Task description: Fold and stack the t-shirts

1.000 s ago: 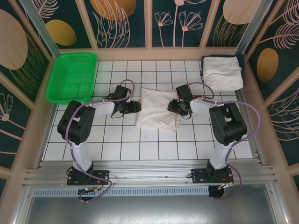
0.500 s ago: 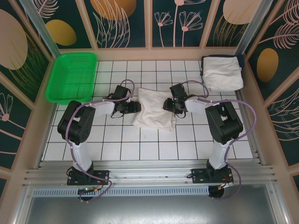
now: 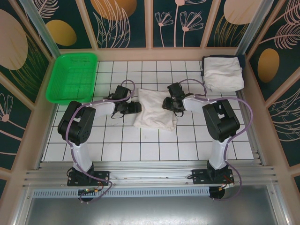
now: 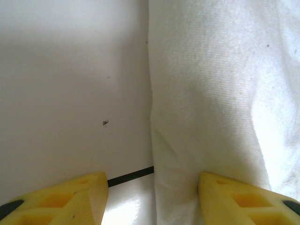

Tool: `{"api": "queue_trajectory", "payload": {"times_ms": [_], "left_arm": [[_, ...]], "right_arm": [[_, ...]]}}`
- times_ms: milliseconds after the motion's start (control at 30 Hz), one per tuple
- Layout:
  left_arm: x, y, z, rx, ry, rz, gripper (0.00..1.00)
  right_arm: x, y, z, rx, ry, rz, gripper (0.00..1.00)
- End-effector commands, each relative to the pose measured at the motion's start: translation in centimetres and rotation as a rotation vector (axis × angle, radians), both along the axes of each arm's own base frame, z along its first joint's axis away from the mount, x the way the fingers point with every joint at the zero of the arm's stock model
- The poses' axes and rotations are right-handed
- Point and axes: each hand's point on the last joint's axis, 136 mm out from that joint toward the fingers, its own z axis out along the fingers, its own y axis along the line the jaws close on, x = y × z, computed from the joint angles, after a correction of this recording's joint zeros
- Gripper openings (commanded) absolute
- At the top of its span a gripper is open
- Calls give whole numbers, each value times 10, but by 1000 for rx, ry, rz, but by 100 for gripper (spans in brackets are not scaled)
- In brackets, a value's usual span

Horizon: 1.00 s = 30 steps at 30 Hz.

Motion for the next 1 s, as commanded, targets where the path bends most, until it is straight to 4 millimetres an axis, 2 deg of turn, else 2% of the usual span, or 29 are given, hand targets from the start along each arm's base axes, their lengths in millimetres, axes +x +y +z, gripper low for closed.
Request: {"api": "queue_trajectory", "payload": {"times_ms": [0,167,233,533,700,867,967], "left_arm": [[-24,2,-26,48,103,-30,54],[-23,2,-26,46,103,-31,53],[-23,1,-26,43,103,-32,53],[-23,1,-27,45,103,-37,53],[-23,1,-27,44,104,-34,53],[-24,1,-26,46,104,-36,52],[-23,2,-25,49,101,-37,52]], "right_arm": [[-21,-28,-13,-129,68,-43,48],[-15,-34,15,-118,15,-47,48],[-14,-33,17,-109,14,-39,48],[-26,-26,-18,-75,90,-28,47],[-25,1,-18,46,84,32,35],[-19,7,-21,74,80,32,24],[-14,6,-20,71,76,31,11]]}}
